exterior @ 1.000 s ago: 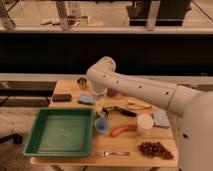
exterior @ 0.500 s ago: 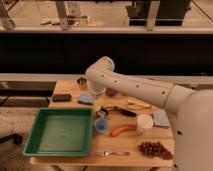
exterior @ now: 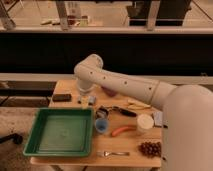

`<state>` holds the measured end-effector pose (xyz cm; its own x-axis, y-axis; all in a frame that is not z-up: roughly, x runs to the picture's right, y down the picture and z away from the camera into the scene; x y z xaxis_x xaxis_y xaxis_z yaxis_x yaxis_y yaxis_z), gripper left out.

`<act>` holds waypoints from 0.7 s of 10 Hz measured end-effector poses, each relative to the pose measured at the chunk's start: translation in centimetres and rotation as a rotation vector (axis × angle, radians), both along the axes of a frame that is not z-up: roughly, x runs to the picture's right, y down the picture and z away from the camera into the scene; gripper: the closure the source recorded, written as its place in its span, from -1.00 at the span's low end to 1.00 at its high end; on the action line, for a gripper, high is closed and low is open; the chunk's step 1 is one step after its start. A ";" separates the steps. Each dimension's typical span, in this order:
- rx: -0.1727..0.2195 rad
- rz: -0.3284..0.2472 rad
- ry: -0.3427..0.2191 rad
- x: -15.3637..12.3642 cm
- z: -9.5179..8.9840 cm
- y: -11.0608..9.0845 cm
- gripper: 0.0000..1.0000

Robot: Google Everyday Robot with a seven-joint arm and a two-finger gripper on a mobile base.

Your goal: Place eraser in tray

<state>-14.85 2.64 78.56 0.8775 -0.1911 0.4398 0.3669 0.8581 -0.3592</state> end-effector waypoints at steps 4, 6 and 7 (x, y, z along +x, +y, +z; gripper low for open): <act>0.019 0.003 -0.097 -4.1 1.3 -2.0 -0.60; 0.051 0.011 -0.117 -4.5 2.9 -2.3 -0.60; 0.063 0.016 -0.130 -5.1 3.5 -2.3 -0.60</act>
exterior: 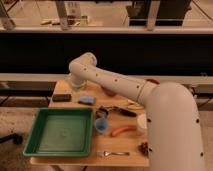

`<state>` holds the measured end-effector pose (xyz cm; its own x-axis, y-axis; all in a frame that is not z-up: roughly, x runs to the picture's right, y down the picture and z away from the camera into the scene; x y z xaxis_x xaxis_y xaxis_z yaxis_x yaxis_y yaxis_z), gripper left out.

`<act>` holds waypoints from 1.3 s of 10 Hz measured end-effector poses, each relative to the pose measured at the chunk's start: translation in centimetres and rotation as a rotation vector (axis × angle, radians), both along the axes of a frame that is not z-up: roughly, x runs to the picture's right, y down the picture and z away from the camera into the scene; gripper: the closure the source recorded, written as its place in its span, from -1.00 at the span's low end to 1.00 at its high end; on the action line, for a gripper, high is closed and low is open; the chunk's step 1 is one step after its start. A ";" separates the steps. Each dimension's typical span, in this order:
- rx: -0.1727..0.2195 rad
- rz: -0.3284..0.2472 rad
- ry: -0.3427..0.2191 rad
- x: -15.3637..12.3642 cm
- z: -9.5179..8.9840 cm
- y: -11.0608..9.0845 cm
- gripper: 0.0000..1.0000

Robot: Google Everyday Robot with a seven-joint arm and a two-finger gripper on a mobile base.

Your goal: Place eraser in tray

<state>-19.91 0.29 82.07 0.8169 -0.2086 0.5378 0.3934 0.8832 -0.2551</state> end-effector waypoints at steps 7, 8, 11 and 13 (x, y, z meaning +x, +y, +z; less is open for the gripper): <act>0.030 -0.005 -0.053 -5.3 3.7 -1.3 -0.60; 0.022 -0.011 -0.061 -6.3 4.1 -1.1 -0.60; -0.014 -0.036 -0.046 -9.3 5.3 0.0 -0.60; -0.052 -0.040 -0.001 -11.0 6.1 0.7 -0.60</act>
<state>-30.89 1.00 88.22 0.8077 -0.2130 0.5498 0.4286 0.8524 -0.2995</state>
